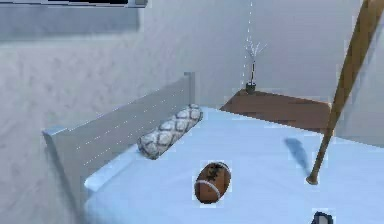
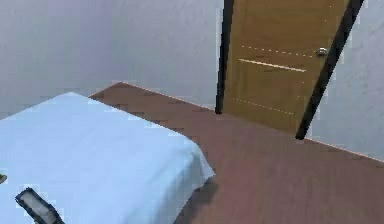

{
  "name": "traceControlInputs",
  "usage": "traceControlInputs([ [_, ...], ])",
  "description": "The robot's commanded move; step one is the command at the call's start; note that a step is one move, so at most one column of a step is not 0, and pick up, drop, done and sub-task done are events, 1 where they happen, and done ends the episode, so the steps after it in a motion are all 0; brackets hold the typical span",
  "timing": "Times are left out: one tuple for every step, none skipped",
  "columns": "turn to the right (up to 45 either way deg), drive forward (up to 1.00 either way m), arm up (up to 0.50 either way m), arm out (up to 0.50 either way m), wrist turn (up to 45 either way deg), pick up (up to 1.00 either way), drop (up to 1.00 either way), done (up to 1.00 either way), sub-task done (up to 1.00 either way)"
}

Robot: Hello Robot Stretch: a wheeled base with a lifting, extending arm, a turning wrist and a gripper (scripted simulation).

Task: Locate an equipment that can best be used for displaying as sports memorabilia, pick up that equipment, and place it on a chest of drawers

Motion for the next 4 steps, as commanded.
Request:
traceControlInputs([
  [-45.0,0.00,0.00,0.00,0.0,0.00,0.00,0.00,0.00],
  [-45.0,0.00,0.00,0.00,0.0,0.00,0.00,0.00,0.00],
  [-45.0,0.00,0.00,0.00,0.0,0.00,0.00,0.00,0.00],
  [-15.0,0.00,0.00,0.00,0.0,0.00,0.00,0.00,0.00],
])
